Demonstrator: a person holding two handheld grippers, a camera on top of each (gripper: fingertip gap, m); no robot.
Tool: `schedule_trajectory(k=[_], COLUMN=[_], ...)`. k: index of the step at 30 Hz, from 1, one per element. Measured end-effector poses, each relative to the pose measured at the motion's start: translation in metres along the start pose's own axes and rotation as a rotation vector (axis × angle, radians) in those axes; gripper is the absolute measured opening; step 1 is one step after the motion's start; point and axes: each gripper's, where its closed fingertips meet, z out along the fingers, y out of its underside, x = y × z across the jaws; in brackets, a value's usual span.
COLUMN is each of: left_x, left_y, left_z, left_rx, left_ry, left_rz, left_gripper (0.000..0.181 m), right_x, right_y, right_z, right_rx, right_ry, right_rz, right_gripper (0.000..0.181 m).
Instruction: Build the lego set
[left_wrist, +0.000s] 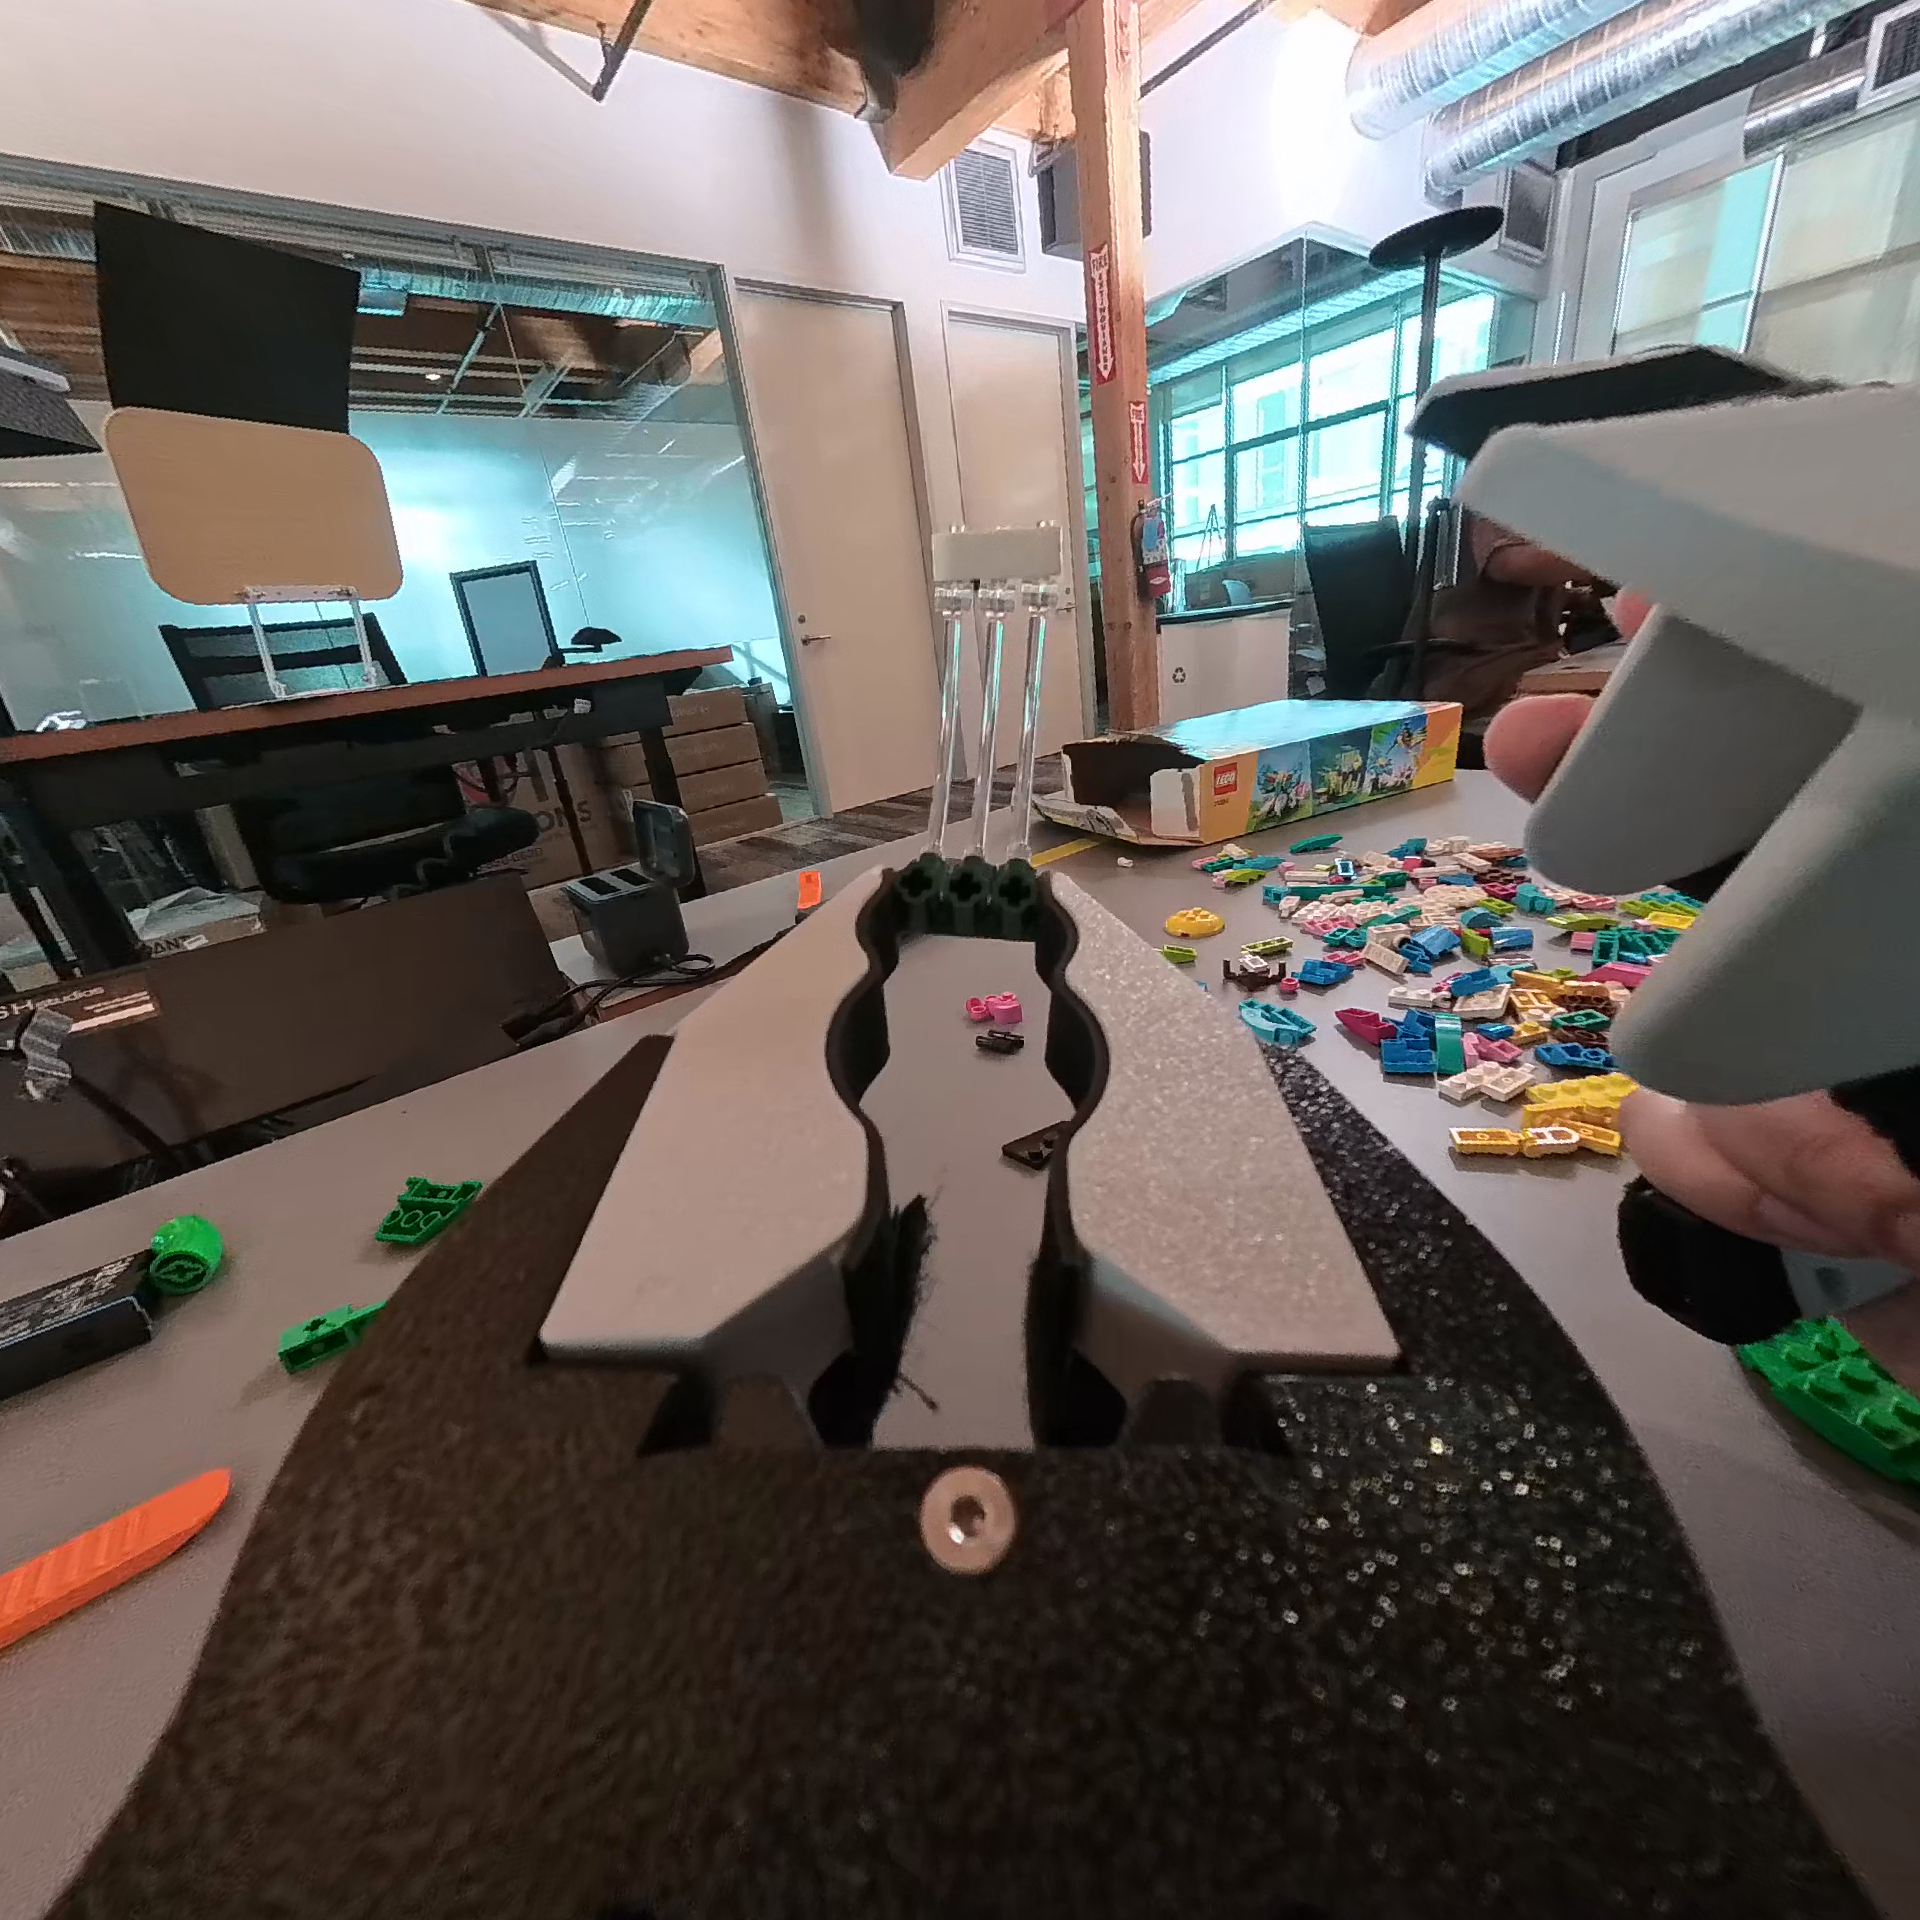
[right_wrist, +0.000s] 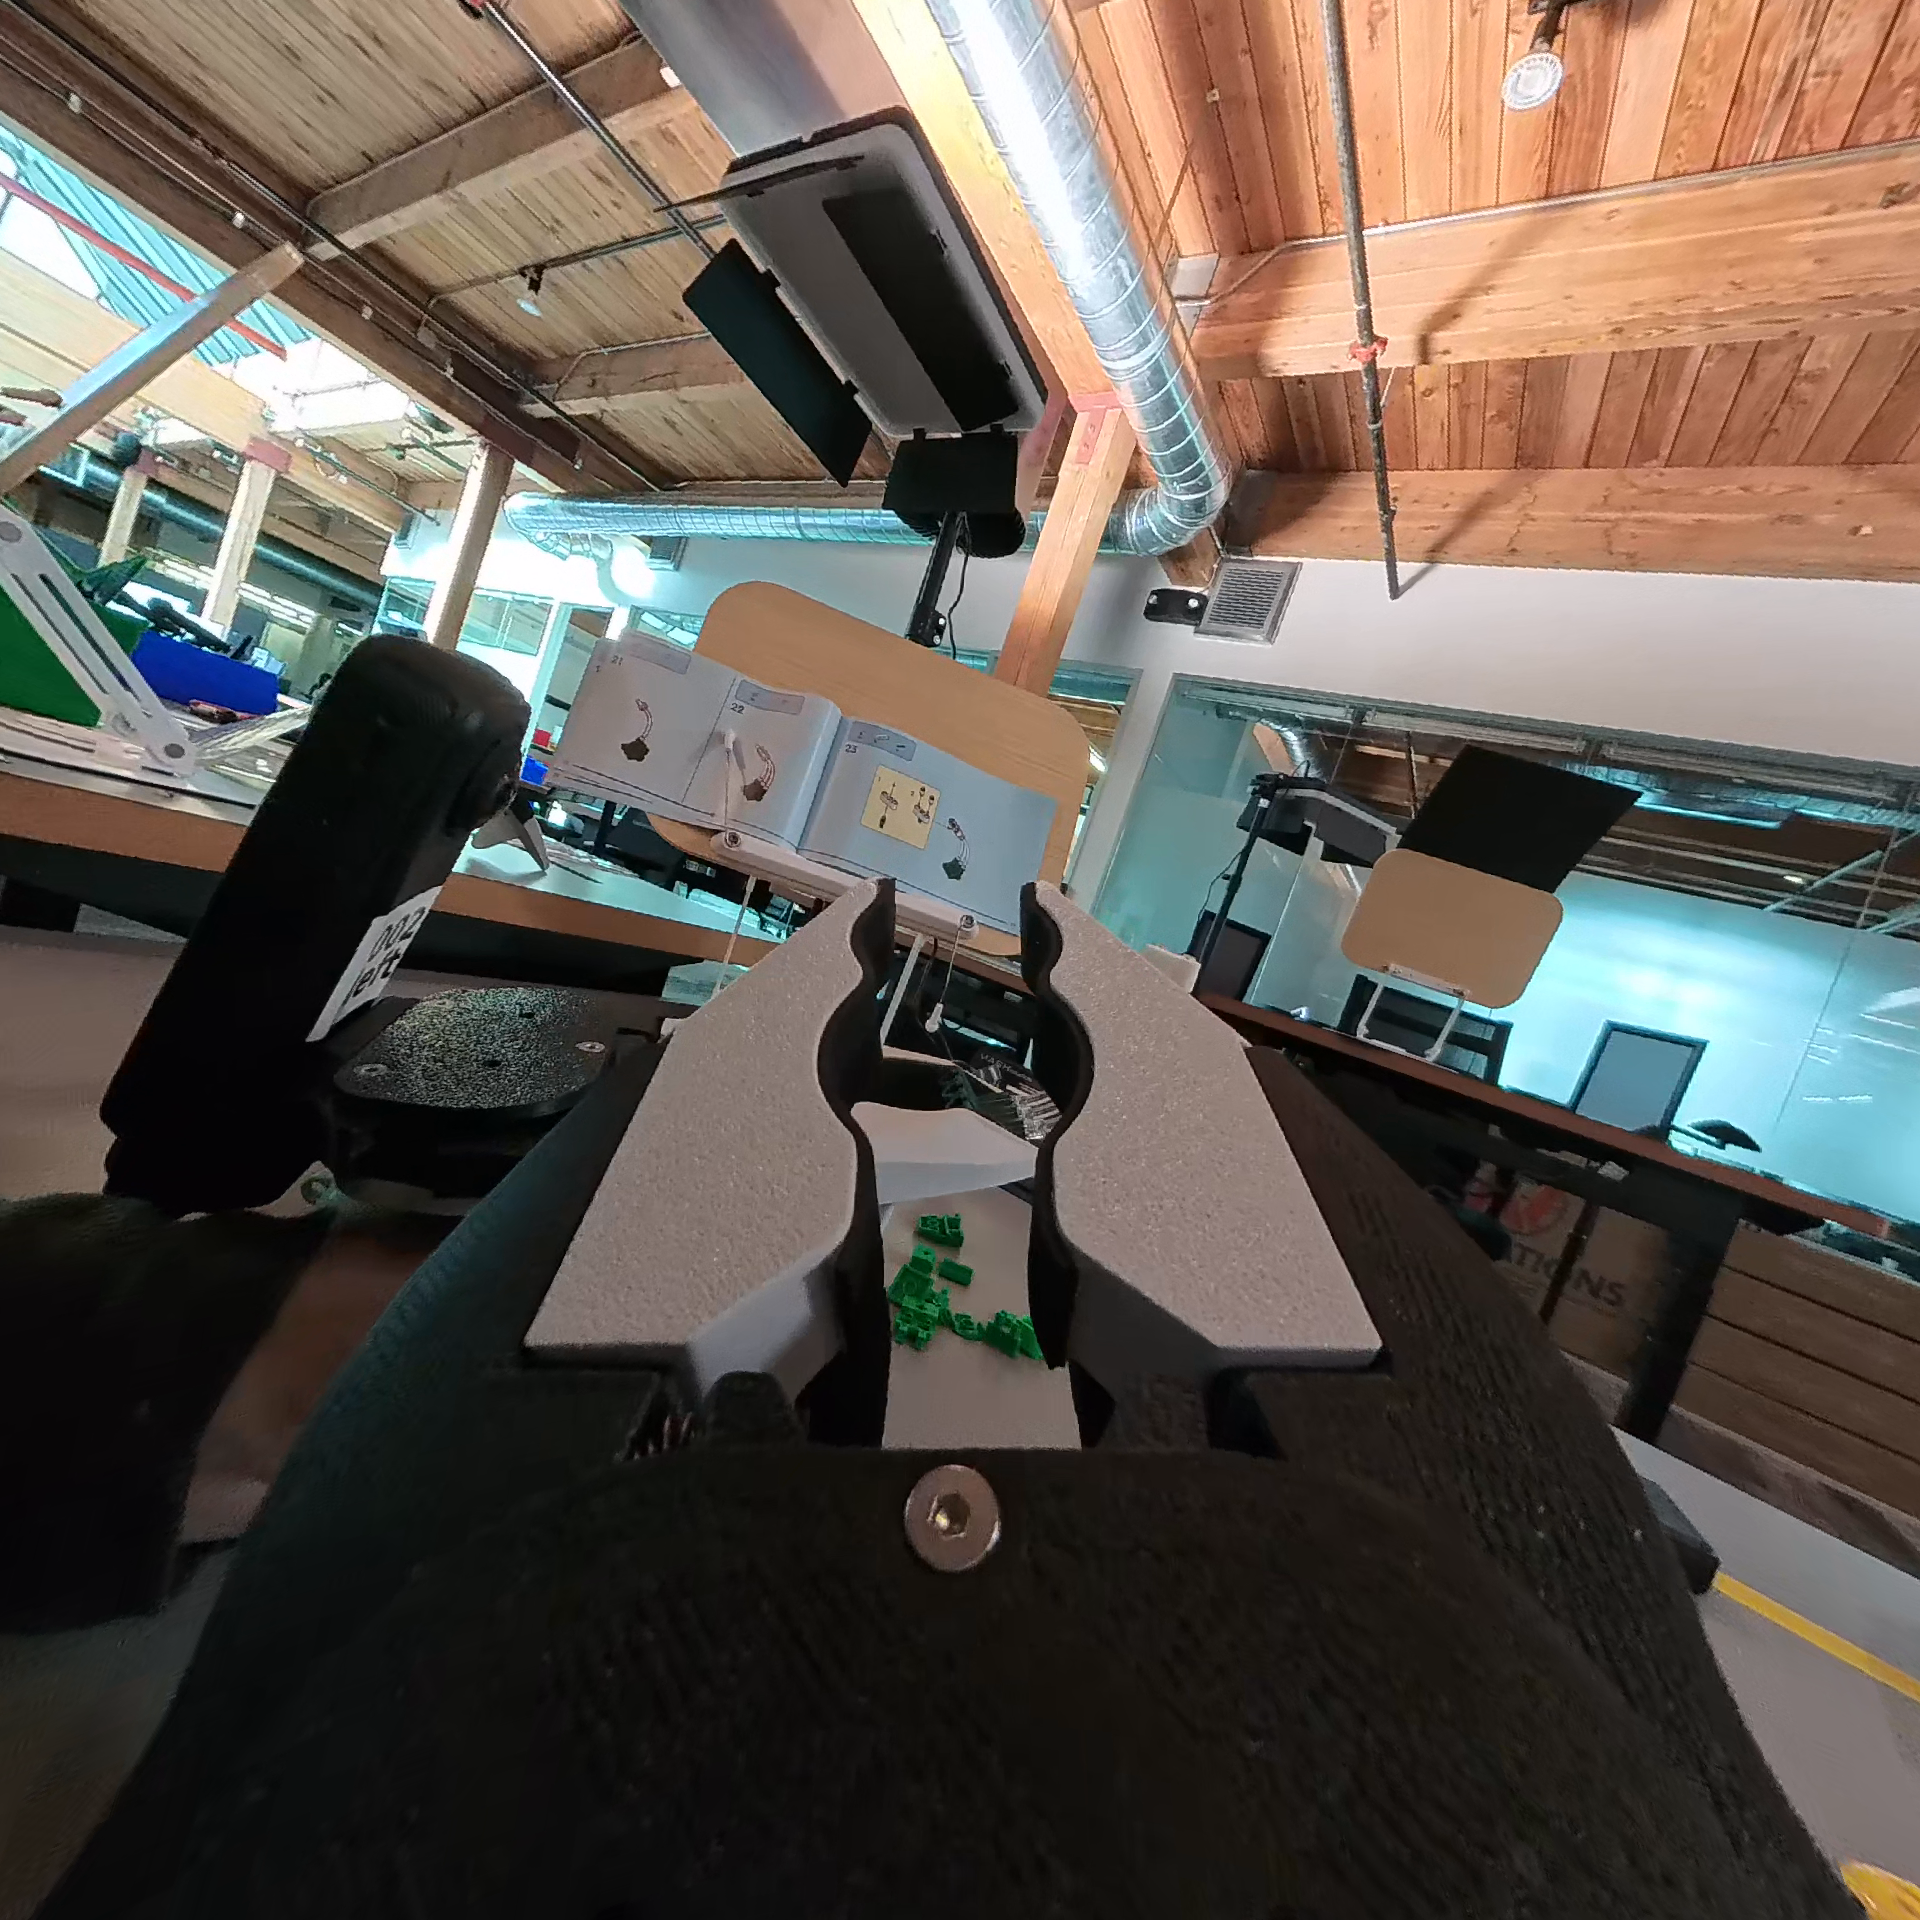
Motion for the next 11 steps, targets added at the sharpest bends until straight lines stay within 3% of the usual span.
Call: schedule_trajectory(k=[1,11], left_x=[0.0001,0.0027], left_y=[-0.0001,-0.0019], left_z=[0.0000,0.0001], left_rx=[0.001,0.011], left_ry=[0.000,0.012], left_rz=[0.000,-0.003], left_gripper=[0.024,0.023], right_x=[-0.0003,-0.0027], right_y=[0.0004,0.0036], right_z=[0.0001,0.0008], right_rx=[-0.002,-0.013], right_ry=[-0.001,-0.012], right_rz=[-0.003,-0.004], right_gripper=[0.023,0.020])
